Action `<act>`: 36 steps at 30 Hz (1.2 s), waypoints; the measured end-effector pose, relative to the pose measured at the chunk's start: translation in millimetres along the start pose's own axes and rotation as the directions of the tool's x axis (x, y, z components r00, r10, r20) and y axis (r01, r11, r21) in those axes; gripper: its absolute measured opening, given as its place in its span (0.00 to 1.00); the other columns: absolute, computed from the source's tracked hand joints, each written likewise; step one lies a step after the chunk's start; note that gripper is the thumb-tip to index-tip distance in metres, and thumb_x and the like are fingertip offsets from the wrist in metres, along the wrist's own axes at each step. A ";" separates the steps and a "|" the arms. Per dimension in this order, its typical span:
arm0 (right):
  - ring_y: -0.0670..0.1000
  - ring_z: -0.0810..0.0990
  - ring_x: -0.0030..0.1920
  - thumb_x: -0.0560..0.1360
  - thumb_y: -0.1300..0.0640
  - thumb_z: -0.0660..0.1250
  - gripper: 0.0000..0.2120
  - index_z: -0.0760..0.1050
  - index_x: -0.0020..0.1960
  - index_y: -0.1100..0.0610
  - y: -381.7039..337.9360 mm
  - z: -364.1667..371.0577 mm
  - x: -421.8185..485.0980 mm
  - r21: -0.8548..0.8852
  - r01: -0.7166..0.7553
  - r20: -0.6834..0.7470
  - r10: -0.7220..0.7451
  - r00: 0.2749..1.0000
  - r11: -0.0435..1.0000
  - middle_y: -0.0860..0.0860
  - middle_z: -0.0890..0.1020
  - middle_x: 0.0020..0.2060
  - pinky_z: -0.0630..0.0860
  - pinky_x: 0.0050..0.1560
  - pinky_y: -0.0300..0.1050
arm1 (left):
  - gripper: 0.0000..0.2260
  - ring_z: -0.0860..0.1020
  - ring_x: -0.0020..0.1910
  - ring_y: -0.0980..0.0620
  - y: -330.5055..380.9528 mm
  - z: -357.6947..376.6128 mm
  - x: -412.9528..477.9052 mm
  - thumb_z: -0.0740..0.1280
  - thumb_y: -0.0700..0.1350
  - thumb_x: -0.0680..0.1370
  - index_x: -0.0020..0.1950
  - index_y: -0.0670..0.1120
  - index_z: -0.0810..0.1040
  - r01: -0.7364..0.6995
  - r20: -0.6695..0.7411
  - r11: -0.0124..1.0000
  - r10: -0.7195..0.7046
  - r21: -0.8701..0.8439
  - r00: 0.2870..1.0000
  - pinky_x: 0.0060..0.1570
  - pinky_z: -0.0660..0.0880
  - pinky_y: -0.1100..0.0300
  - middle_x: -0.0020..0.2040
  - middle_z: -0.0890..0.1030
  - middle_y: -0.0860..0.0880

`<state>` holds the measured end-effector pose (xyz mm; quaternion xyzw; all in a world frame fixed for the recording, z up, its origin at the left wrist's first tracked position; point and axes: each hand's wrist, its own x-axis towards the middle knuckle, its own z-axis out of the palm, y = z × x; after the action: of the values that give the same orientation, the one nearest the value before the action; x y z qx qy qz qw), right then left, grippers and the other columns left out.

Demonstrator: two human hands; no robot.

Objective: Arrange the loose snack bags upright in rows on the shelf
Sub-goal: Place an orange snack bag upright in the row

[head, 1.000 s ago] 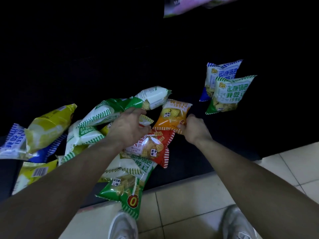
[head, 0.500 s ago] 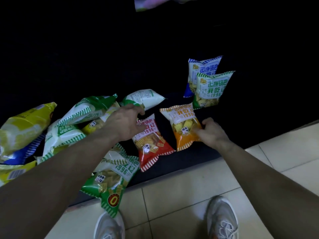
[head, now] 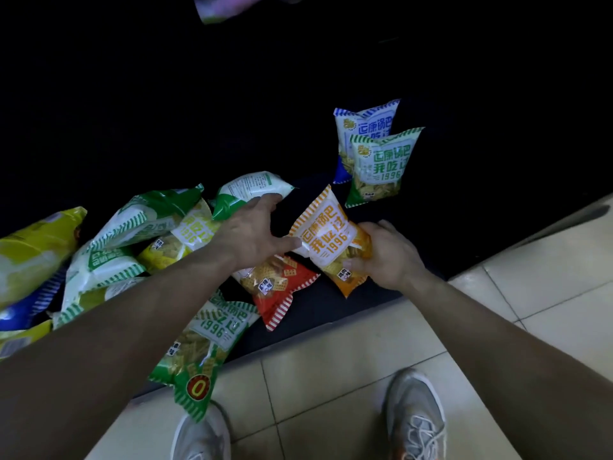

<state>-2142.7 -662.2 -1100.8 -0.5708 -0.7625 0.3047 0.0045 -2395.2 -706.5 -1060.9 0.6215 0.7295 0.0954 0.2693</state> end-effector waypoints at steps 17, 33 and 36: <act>0.61 0.72 0.67 0.75 0.44 0.69 0.37 0.58 0.78 0.52 34.6 -23.9 -49.6 0.029 -0.145 -0.145 0.147 0.978 0.989 0.56 0.66 0.70 0.72 0.65 0.55 | 0.31 0.79 0.47 0.52 93.9 2.6 27.4 0.78 0.59 0.66 0.65 0.55 0.70 -0.131 -0.018 0.990 0.132 0.054 0.991 0.44 0.76 0.55 0.53 0.80 0.53; 0.60 0.72 0.66 0.76 0.47 0.66 0.32 0.58 0.76 0.55 68.4 -16.9 -49.1 -0.036 -0.237 -0.095 0.233 0.968 0.971 0.55 0.69 0.67 0.74 0.58 0.56 | 0.32 0.76 0.58 0.46 170.5 57.4 108.3 0.76 0.55 0.70 0.71 0.53 0.69 -0.165 -0.092 0.951 0.195 0.261 0.977 0.50 0.76 0.51 0.61 0.76 0.48; 0.60 0.72 0.66 0.77 0.46 0.66 0.32 0.58 0.76 0.55 65.1 -18.2 -47.2 -0.046 -0.236 -0.086 0.231 0.969 0.971 0.55 0.69 0.68 0.74 0.59 0.56 | 0.33 0.75 0.60 0.46 170.2 58.7 108.2 0.76 0.56 0.70 0.72 0.54 0.68 -0.169 -0.101 0.943 0.205 0.285 0.973 0.49 0.75 0.52 0.62 0.75 0.49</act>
<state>-2063.4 -684.4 -1100.5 -0.6682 -0.6974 0.2587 -0.0168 -2228.5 -578.7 -1059.0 0.7119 0.6891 0.0587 0.1223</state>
